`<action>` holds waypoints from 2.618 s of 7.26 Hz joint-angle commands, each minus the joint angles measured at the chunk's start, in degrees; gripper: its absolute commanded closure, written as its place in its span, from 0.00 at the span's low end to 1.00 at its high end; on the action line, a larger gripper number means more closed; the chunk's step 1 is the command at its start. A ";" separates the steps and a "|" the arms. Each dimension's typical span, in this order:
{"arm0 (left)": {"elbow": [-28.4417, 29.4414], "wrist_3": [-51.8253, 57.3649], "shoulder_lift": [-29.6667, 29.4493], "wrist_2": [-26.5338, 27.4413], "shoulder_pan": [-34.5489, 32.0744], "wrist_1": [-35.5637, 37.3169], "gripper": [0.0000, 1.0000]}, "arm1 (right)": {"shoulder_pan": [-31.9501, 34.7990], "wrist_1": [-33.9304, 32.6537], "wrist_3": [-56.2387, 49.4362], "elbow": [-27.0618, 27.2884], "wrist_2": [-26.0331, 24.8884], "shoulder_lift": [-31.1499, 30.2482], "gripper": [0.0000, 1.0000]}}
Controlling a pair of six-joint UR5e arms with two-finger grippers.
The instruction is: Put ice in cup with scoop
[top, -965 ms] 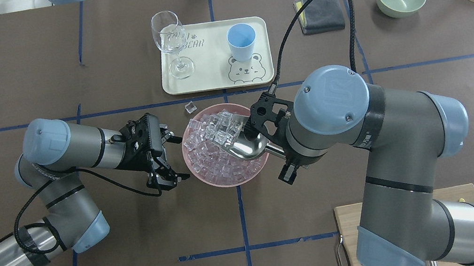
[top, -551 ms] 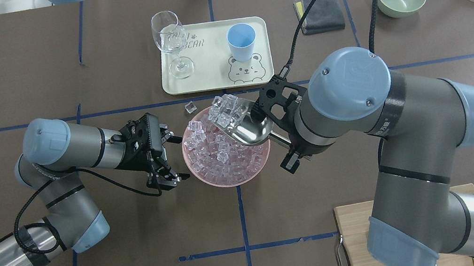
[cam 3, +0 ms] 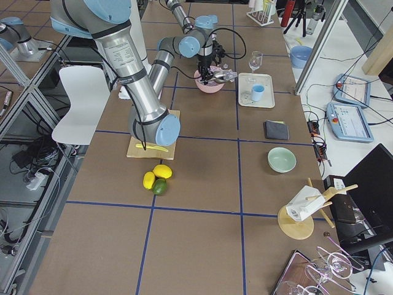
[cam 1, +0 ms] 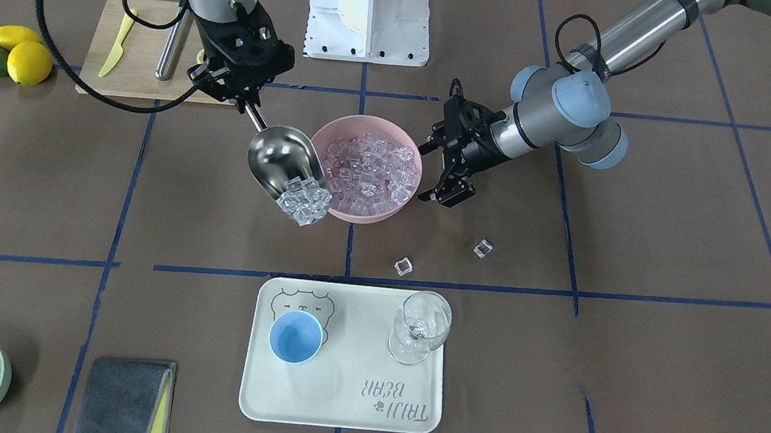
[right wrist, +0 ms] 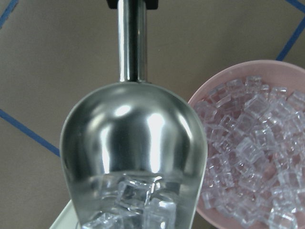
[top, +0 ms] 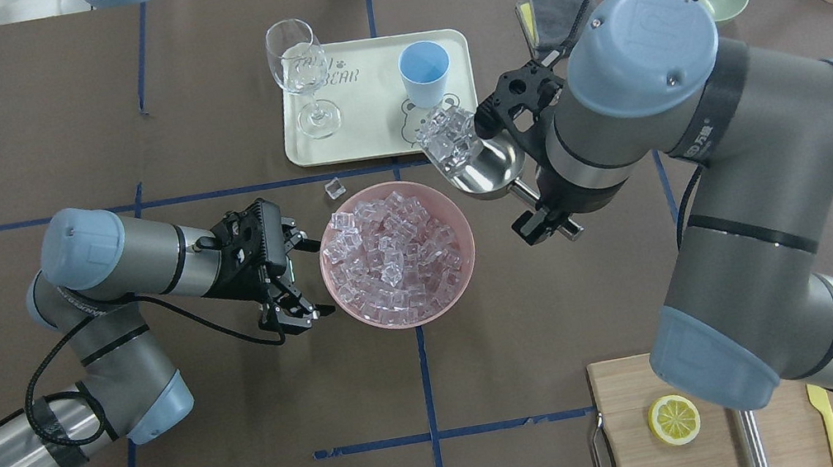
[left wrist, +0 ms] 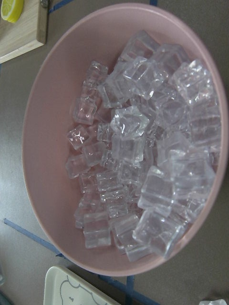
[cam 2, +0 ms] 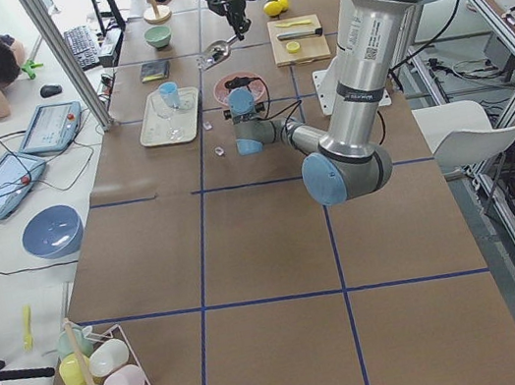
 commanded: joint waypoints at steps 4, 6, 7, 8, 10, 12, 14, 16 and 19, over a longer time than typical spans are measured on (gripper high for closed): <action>0.08 -0.09 -0.01 0.00 0.01 0.00 0.00 | 6.38 -1.13 5.31 -9.92 2.19 7.38 1.00; -0.01 -0.35 -0.01 0.00 -0.08 0.00 0.00 | 7.09 -2.18 5.22 -15.28 2.01 10.81 1.00; -0.01 -0.44 -0.01 0.00 -0.08 -0.26 0.00 | 7.09 -3.67 4.70 -17.83 1.58 12.82 1.00; -0.01 -0.79 -0.01 0.00 -0.08 -0.52 0.00 | 7.00 -4.81 4.17 -19.25 1.23 13.98 1.00; -0.01 -0.79 0.07 0.00 -0.08 -0.53 0.00 | 6.91 -9.10 -1.16 -23.64 0.52 17.31 1.00; 0.08 -0.79 -0.01 0.00 0.01 -0.53 0.00 | 6.65 -14.48 -5.83 -24.71 -1.32 19.69 1.00; 0.08 -0.79 -0.01 0.00 -0.08 -0.53 0.00 | 6.65 -19.13 -11.02 -26.03 -1.41 22.06 1.00; 0.08 -0.79 0.07 0.00 0.01 -0.53 0.00 | 6.73 -24.23 -17.69 -27.43 -3.68 24.96 1.00; 0.08 -0.79 -0.01 0.00 0.01 -0.53 0.00 | 7.61 -25.30 -22.18 -32.78 -3.79 28.30 1.00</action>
